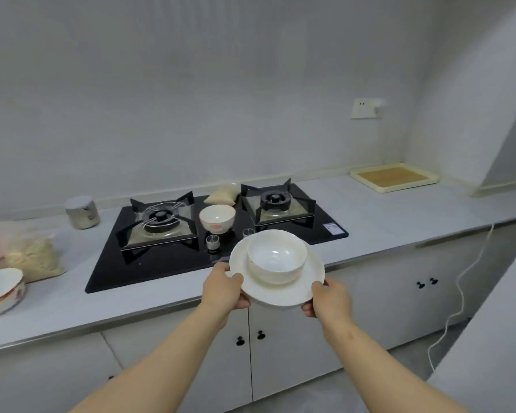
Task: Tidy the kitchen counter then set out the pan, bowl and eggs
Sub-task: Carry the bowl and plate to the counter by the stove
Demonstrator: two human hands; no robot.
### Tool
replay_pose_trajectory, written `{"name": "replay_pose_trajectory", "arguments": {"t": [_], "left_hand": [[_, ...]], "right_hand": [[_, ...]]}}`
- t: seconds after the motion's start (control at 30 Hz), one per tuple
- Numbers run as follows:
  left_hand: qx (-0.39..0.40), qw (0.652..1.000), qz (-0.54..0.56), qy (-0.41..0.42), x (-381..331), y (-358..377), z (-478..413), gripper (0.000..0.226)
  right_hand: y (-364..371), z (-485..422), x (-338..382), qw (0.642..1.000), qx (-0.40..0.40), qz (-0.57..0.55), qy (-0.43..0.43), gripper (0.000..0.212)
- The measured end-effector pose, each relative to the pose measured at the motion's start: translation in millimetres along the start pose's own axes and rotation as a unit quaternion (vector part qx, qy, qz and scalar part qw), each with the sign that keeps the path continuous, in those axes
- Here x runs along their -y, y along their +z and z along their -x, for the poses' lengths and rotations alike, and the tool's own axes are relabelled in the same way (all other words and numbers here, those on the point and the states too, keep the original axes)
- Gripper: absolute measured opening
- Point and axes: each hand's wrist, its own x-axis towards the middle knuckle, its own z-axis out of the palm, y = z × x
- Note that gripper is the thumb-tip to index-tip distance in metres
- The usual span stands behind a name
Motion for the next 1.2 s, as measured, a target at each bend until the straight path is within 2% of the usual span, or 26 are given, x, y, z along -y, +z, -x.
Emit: {"name": "replay_pose_trajectory", "arguments": {"t": [0.27, 0.5, 0.83, 1.2], "left_hand": [[0.095, 0.995, -0.038, 0.016, -47, 92, -92, 0.019], [0.129, 0.991, -0.02, -0.004, -68, 189, -158, 0.025], [0.095, 0.995, -0.025, -0.003, -114, 340, -227, 0.02], [0.068, 0.997, -0.005, -0.038, -127, 413, -325, 0.021]], "right_hand": [[-32, -101, 20, 0.994, -0.1, -0.031, 0.022, 0.022], [-80, -197, 31, 0.992, -0.125, -0.027, 0.014, 0.022], [-166, -362, 60, 0.996, -0.087, 0.014, 0.009, 0.022], [-168, -498, 68, 0.997, -0.057, 0.034, 0.029, 0.02]]}}
